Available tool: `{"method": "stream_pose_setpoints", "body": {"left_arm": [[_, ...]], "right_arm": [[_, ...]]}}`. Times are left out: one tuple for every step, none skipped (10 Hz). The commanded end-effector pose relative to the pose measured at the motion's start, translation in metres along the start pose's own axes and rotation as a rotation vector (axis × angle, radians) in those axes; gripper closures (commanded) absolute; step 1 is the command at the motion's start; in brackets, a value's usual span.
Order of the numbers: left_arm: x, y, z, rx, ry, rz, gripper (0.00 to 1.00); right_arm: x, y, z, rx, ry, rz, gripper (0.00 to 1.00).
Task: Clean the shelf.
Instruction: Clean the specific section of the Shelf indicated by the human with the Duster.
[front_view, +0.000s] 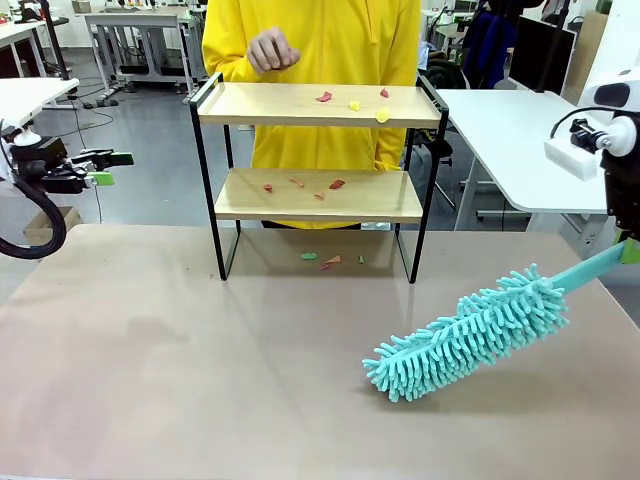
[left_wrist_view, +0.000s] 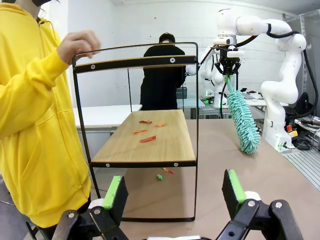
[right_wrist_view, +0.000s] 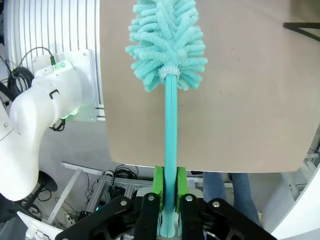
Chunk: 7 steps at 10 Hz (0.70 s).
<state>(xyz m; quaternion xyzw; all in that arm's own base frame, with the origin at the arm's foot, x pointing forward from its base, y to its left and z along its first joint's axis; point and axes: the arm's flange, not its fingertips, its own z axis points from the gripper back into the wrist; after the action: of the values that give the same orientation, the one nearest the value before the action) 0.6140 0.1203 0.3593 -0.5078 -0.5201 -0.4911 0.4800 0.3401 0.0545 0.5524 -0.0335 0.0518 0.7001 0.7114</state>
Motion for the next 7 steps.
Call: {"method": "stream_pose_setpoints", "body": {"left_arm": [[0.0022, -0.0015, 0.0006, 0.002, -0.001, -0.014, 0.00], [0.0022, -0.0015, 0.0006, 0.002, -0.001, -0.014, 0.00], [0.0022, -0.0015, 0.0006, 0.002, -0.001, -0.014, 0.00], [0.0022, -0.0015, 0.0006, 0.002, -0.001, -0.014, 0.00], [0.0022, -0.0015, 0.0006, 0.002, -0.001, -0.014, 0.00], [0.0022, -0.0015, 0.0006, 0.002, -0.001, -0.014, 0.00], [0.0022, -0.0015, 0.0006, 0.002, -0.001, -0.014, 0.00]], "right_arm": [[-0.0022, 0.0006, 0.0007, -0.003, 0.005, 0.000, 0.87], [-0.0022, 0.0006, 0.0007, -0.003, 0.005, 0.000, 0.87], [-0.0022, 0.0006, 0.0007, -0.003, 0.005, 0.000, 0.87], [-0.0022, 0.0006, 0.0007, -0.003, 0.005, 0.000, 0.87], [-0.0022, 0.0006, 0.0007, -0.003, 0.005, 0.000, 0.87], [-0.0022, 0.0006, 0.0007, -0.003, 0.005, 0.000, 0.87], [-0.0022, 0.0006, 0.0007, -0.003, 0.005, 0.000, 0.87]]}}
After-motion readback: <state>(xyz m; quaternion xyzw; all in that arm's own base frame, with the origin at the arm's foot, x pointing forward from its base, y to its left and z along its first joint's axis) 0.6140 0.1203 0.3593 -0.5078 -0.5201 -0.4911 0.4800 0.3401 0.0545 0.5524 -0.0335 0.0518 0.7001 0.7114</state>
